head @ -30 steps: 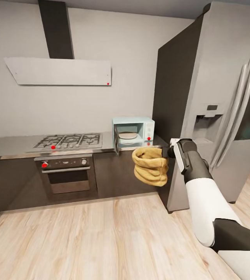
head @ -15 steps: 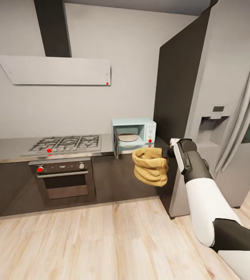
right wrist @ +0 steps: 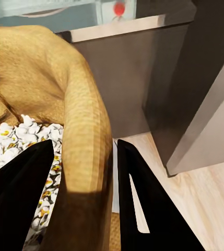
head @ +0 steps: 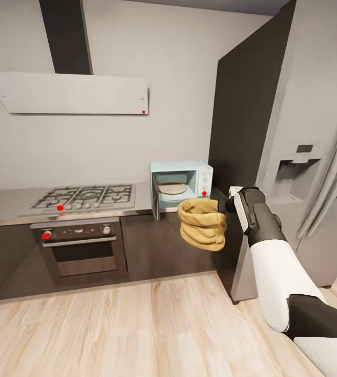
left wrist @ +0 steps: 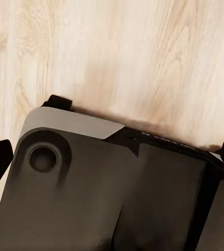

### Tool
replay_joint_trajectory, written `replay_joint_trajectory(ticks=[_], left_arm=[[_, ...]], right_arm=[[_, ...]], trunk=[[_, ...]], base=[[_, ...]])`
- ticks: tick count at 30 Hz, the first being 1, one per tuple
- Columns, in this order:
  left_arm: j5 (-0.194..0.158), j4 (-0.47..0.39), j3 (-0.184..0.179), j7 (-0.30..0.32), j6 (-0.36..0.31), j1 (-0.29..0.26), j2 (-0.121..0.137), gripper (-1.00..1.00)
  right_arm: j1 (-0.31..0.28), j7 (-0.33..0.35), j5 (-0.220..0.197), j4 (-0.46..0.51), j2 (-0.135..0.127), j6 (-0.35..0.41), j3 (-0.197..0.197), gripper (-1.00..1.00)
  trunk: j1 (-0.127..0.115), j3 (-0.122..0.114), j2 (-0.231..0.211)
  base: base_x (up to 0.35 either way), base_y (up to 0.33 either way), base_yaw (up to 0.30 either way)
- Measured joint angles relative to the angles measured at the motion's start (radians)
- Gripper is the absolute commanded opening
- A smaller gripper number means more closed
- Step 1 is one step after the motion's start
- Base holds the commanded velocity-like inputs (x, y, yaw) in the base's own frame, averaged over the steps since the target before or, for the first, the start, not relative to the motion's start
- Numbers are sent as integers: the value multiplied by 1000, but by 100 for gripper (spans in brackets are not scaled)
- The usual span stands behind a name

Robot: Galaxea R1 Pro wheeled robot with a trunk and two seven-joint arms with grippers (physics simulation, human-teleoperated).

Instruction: In the kitchen, take the popcorn bag from the countertop, put it into the microwave, and heat it until the popcorn is cooked so the cooked popcorn ends up inside the bag.

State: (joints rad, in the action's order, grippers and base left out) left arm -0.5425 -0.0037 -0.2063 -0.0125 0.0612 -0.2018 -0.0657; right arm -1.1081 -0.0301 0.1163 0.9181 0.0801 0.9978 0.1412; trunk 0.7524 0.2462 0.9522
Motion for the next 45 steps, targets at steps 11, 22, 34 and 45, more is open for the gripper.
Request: replay_joint_trajectory(ticks=[11, 22, 34, 45], left_arm=[[0, 0, -1, 0, 0, 0, 0, 100], [0, 0, -2, 0, 0, 0, -2, 100], [3, 0, 0, 0, 0, 0, -5, 100], [4, 0, 1, 1, 0, 0, -6, 100]], right_arm=[[0, 0, 1, 4, 13, 1, -1, -100], [0, 4, 1, 34, 14, -3, 0, -100], [0, -3, 10, 184, 66, 45, -11, -100], [0, -3, 18, 193, 78, 46, -10, -100]], trunk=[[0, 0, 0], [0, 0, 0], [0, 0, 0], [0, 0, 0]], base=[[218, 0, 0], [203, 0, 0], [25, 0, 0], [16, 0, 0]])
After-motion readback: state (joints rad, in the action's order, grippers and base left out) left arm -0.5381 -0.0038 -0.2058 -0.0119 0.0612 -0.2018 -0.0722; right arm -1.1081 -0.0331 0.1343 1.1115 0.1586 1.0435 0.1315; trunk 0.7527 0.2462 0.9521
